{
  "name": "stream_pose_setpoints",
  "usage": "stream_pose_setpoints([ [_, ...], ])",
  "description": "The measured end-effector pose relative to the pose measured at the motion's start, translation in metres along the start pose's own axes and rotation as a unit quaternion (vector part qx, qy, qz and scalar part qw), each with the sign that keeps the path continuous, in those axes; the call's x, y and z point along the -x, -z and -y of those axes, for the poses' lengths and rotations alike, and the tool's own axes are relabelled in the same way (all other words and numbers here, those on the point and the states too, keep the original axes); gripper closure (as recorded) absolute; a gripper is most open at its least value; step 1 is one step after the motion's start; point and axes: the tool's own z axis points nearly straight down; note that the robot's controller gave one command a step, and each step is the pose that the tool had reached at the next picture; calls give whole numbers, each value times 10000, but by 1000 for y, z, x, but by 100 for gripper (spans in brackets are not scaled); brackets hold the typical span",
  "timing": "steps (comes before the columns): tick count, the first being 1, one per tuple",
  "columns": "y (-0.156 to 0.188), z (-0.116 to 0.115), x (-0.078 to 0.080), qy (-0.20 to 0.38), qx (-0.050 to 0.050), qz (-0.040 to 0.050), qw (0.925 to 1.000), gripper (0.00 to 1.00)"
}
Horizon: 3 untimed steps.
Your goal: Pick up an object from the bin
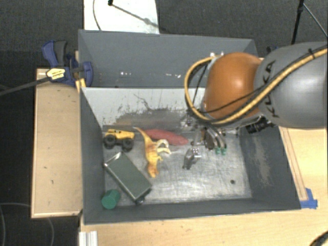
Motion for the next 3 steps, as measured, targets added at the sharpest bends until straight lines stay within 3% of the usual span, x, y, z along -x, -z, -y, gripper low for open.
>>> stream_pose_setpoints([
  [1,-35,-17,21,479,-4,-72,9988,0],
  [2,-84,-31,35,859,90,170,9961,100],
  [3,-84,-32,35,853,91,170,9962,100],
])
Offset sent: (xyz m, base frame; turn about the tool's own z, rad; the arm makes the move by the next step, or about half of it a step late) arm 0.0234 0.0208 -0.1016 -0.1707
